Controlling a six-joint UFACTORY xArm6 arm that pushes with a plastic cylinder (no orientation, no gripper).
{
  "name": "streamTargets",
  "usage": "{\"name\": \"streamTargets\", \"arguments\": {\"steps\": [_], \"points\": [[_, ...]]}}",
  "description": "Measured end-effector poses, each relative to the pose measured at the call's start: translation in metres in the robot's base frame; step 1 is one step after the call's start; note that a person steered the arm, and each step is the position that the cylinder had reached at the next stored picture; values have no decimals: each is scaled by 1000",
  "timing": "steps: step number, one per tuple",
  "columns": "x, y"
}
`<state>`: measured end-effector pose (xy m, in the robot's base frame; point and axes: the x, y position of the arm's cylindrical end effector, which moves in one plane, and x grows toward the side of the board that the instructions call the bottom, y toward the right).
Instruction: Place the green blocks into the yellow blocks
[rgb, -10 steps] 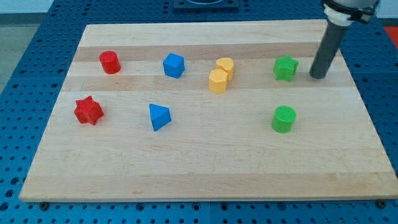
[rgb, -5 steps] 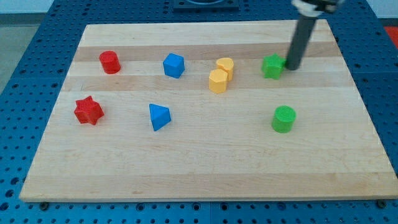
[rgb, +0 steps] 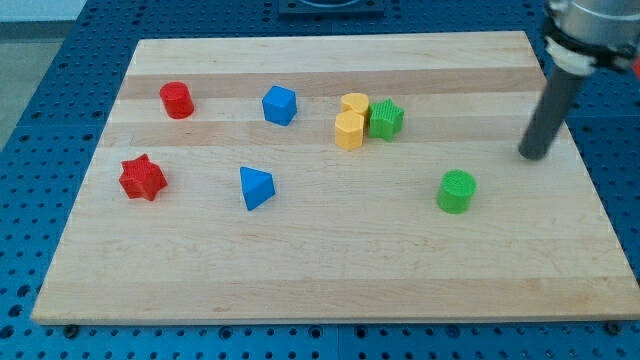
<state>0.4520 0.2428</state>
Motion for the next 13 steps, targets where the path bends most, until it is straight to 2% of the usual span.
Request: {"name": "streamTargets", "arguments": {"steps": [1,2,3,4,6,8,10,11,13], "points": [[35,-14],[49,11],[57,-5],[55,-81],[89,-94],[52,-152],[55,-151],[75,-132],[75,-131]]}}
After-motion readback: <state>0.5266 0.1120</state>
